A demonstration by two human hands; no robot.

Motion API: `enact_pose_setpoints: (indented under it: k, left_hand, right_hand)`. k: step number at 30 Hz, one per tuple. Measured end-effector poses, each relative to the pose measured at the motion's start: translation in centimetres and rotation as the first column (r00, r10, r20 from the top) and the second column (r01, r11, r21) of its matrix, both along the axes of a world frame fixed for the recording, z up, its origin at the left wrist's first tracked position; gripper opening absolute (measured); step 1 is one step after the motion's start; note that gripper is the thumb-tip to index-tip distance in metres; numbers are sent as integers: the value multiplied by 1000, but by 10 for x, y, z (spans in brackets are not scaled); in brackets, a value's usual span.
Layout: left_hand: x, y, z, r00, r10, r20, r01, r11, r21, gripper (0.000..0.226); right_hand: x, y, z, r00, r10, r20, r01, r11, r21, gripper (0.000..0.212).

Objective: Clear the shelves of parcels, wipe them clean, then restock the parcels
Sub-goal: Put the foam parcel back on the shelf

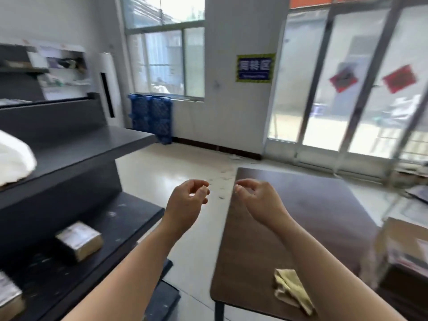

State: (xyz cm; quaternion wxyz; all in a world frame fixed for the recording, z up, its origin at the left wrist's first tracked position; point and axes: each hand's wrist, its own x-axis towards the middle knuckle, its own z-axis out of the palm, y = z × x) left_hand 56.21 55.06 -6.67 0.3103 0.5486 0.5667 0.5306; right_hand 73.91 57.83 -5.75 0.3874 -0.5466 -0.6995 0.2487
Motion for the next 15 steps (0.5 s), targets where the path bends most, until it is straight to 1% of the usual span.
enact_pose_setpoints:
  k: [5,8,15]
  left_hand:
    - [97,9,-12,978,-208,1,208,977,-50,17]
    - [155,12,-18,950,-313,-3,311,947,-80,16]
    - [286,27,-41,890,-455,1,451,880,-149,14]
  right_hand:
    - [102,-26,-15,975,-222,13,222,975,-18,27]
    - [159,-37,-24,948,-318,18,318,947,-32,27]
    - [295,-60,-46,850,-522,62,526,846,-90,30]
